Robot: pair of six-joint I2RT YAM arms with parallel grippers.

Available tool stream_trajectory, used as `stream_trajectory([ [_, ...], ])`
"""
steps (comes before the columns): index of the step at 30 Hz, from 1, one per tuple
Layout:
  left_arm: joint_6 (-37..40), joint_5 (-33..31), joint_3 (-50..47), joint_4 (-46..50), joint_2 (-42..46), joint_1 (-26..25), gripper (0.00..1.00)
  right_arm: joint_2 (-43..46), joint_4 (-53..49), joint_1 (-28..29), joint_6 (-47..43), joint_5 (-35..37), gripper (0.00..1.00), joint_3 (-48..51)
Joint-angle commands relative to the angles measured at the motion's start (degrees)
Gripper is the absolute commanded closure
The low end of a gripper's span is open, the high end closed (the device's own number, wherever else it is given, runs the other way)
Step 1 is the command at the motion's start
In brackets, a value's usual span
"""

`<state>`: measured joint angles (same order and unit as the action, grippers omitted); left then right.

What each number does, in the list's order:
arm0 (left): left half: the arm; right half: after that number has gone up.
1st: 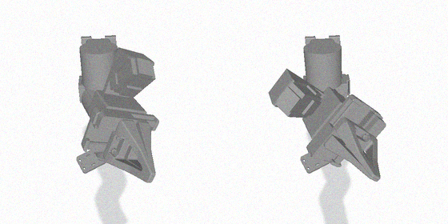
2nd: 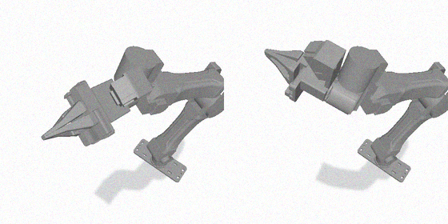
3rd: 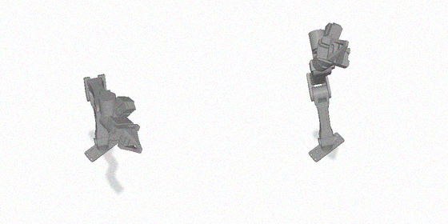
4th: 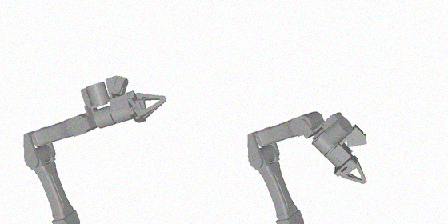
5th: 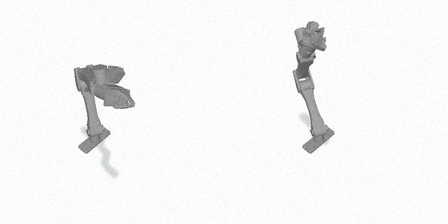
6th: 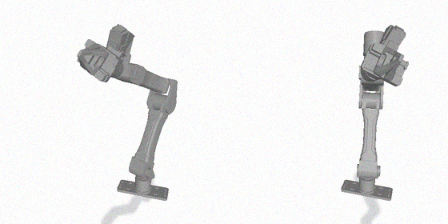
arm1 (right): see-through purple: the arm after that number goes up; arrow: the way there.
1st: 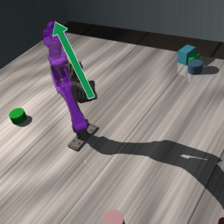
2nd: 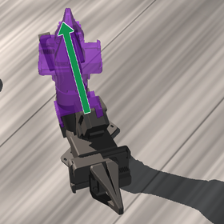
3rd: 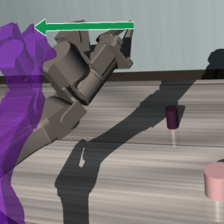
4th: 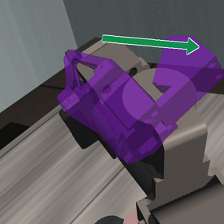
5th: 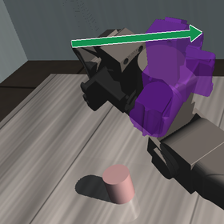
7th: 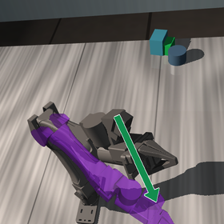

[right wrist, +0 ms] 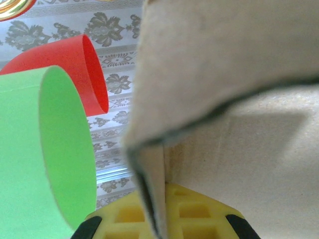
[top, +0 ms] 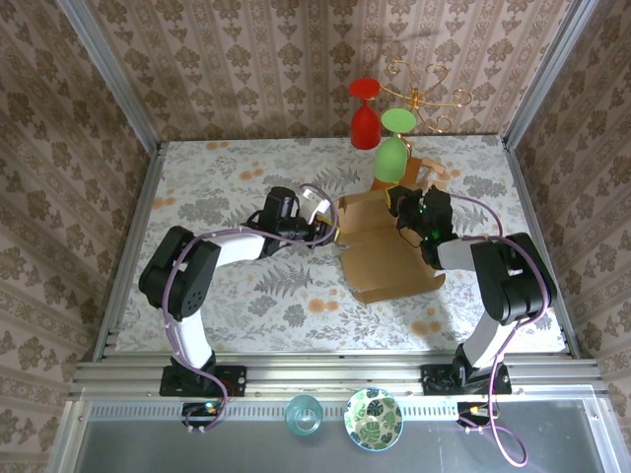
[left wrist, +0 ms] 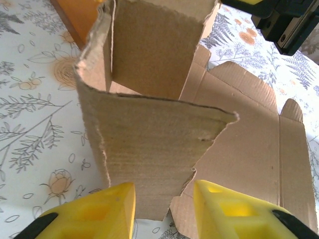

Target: Fold the paper box

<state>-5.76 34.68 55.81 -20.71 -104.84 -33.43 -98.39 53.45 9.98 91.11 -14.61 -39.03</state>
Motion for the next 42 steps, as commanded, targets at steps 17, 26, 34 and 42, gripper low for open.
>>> stream_trajectory([
  [17, 1.32, -0.37, 3.11, -0.73, -1.77, -3.63, 0.68, -1.83, 13.75, -1.01, 0.89, -1.38, 1.0, 9.0],
  [26, 0.58, -2.3, 4.42, -1.92, -2.94, -4.91, 0.68, -2.61, 13.63, -1.04, 1.52, -2.0, 1.0, 7.67],
  [34, -0.9, -6.78, 5.16, -3.98, -4.09, -5.69, 0.66, -3.16, 14.42, -1.06, 2.27, -1.95, 1.0, 7.91],
  [42, -3.09, -11.18, 5.66, -6.73, -5.5, -6.08, 0.68, -3.83, 14.22, -1.01, 2.66, -2.18, 1.0, 7.01],
])
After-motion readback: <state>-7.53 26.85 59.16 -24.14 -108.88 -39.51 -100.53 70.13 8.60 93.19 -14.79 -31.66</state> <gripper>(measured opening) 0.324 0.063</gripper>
